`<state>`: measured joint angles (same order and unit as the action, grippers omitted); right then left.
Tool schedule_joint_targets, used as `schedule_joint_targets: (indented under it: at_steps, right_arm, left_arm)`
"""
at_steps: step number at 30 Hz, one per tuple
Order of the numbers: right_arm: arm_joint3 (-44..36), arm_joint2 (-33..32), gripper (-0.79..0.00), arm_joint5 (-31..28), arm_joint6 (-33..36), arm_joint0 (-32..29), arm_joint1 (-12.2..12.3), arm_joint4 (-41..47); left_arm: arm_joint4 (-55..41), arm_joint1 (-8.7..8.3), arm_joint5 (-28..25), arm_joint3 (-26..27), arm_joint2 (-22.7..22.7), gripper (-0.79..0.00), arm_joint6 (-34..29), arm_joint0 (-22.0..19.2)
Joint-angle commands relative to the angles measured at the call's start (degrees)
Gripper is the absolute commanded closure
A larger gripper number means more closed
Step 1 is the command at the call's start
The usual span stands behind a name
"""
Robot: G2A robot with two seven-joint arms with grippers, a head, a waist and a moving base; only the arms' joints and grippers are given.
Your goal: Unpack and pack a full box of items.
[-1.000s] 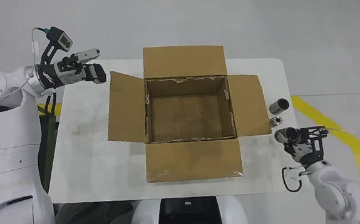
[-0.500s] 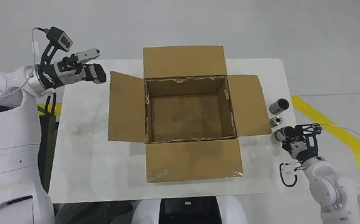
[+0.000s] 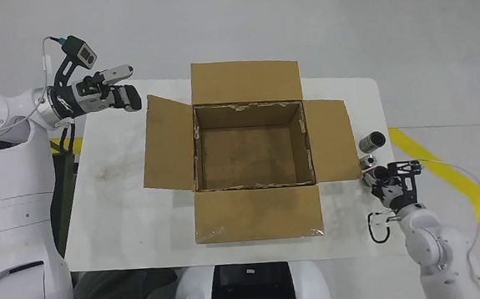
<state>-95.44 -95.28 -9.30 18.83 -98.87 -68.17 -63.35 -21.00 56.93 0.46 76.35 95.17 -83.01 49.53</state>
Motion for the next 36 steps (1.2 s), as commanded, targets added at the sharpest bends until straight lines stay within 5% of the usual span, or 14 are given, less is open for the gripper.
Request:
schedule_joint_targets:
  at_steps: [1,5,7,9,26,36]
  right_arm:
    - [0.2,0.2,-0.249,0.2,-0.1,0.2,0.0,0.0]
    - [0.8,0.8,-0.379,0.7,0.0,0.7,-0.1,-0.2]
    - [0.9,0.9,-0.668,0.7,0.1,0.9,-0.1,-0.3]
    - [0.8,1.0,-0.785,0.8,0.0,0.9,-0.1,-0.4]
    - [-8.2,-6.5,-0.785,0.0,-4.2,-9.6,0.3,2.3]
    - [-6.5,-3.5,-0.785,-1.6,-1.8,-7.4,0.2,1.2]
  left_arm:
    - [0.0,0.0,0.0,0.0,0.0,-0.785,0.0,0.0]
    - [0.0,0.0,0.0,0.0,0.0,-0.785,0.0,0.0]
    - [0.0,0.0,0.0,0.0,0.0,-0.785,0.0,0.0]
    - [0.0,0.0,0.0,0.0,0.0,-0.785,0.0,0.0]
    - [0.0,0.0,0.0,0.0,0.0,-0.785,0.0,0.0]
    - [0.0,0.0,0.0,0.0,0.0,-0.785,0.0,0.0]
